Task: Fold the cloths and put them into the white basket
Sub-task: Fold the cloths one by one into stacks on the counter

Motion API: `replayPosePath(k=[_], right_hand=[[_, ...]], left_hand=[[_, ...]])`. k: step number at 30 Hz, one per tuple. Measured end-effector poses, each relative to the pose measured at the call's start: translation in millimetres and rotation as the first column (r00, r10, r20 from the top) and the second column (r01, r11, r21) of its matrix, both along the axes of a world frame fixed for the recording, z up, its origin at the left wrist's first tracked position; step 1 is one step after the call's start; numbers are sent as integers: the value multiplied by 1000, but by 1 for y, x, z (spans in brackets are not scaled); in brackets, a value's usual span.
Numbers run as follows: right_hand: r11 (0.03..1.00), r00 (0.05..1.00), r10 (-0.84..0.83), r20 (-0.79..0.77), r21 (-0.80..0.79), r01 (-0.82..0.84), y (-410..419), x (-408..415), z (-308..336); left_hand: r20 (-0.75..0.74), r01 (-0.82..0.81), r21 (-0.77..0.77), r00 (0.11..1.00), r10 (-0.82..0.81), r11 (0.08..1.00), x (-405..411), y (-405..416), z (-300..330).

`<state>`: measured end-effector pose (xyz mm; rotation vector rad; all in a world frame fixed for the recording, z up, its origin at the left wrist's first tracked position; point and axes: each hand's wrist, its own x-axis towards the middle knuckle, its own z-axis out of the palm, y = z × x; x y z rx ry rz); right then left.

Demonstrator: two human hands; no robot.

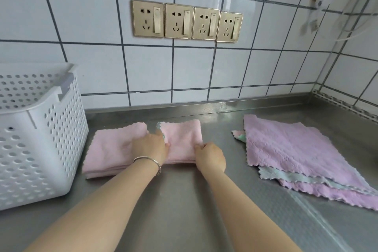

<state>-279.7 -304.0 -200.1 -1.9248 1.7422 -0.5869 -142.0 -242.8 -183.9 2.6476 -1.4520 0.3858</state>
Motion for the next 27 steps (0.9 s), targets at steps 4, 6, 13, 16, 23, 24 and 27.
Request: replayPosePath(k=[4, 6, 13, 16, 23, 24, 27], right_hand=[[999, 1000, -13, -27, 41, 14, -6, 1, -2], [998, 1000, 7, 18, 61, -9, -2, 2, -1], [890, 996, 83, 34, -453, -59, -20, -89, 24], [802, 958, 18, -285, -569, -184, -27, -146, 11], [778, 804, -46, -592, -526, -343, -40, -177, 5], [780, 808, -47, -587, -526, -337, -41, -180, 5], [786, 860, -48, -507, -551, -281, -46, -189, 5]], left_hand=[[-10, 6, 53, 1000, -6, 999, -15, 6, 3], [-61, -25, 30, 998, 27, 999, -15, 12, 7], [151, 294, -348, 955, -256, 890, -43, -2, 43], [73, 540, -180, 841, -536, 822, -98, -19, 44], [-80, 593, 0, 802, -592, 805, -197, -59, 2], [-53, 591, -20, 805, -591, 806, -205, -64, 0], [-1, 562, -46, 827, -563, 826, -216, -73, -4]])
